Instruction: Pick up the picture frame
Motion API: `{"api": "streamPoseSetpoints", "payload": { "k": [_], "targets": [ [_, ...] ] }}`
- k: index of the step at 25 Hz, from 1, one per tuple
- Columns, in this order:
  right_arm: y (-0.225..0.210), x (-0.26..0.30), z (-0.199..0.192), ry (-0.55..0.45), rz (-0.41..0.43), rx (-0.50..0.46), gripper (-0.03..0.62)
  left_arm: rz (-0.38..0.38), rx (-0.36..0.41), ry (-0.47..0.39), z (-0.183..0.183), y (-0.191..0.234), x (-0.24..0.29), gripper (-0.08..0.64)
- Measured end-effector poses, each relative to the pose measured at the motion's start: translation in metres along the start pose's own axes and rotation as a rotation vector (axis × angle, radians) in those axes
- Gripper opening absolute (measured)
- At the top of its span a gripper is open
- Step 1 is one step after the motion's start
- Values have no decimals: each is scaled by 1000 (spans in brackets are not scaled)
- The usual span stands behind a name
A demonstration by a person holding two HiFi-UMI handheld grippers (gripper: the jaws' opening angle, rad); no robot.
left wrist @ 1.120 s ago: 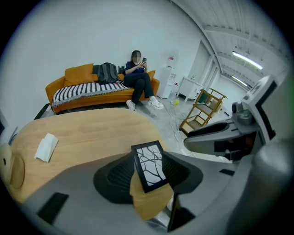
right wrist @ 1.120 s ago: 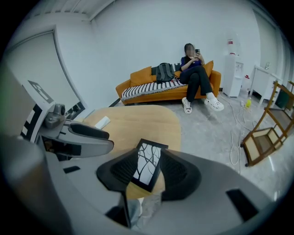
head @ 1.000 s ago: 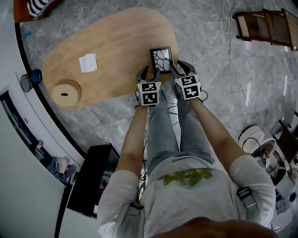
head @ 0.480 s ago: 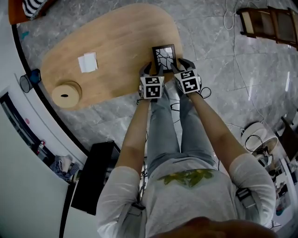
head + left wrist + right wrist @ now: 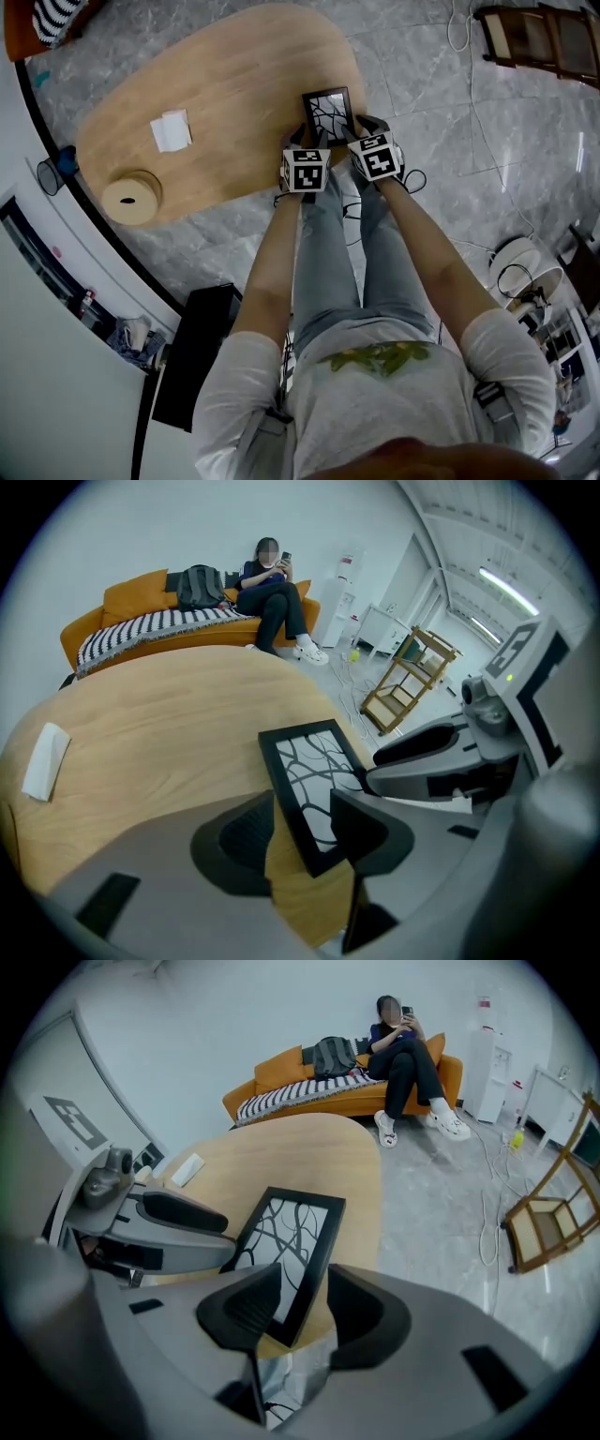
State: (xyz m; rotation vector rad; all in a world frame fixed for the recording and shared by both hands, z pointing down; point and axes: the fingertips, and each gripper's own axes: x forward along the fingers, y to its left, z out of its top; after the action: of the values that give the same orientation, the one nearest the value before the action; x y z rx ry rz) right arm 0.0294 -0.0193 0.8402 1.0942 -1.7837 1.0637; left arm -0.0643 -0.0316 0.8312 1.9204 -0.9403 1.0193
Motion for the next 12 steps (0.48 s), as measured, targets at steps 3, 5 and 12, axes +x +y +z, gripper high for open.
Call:
{"api": "streamPoseSetpoints", "payload": {
  "k": [3, 5, 12],
  "targets": [
    [-1, 5, -2, 14, 0, 3, 154, -2, 9, 19, -3, 0, 5, 195],
    [-2, 9, -4, 28, -5, -3, 147, -4, 20, 28, -6, 0, 7, 195],
    [-3, 17, -14, 56, -6, -5, 133, -6, 16, 77, -18, 2, 14, 189]
  ]
}}
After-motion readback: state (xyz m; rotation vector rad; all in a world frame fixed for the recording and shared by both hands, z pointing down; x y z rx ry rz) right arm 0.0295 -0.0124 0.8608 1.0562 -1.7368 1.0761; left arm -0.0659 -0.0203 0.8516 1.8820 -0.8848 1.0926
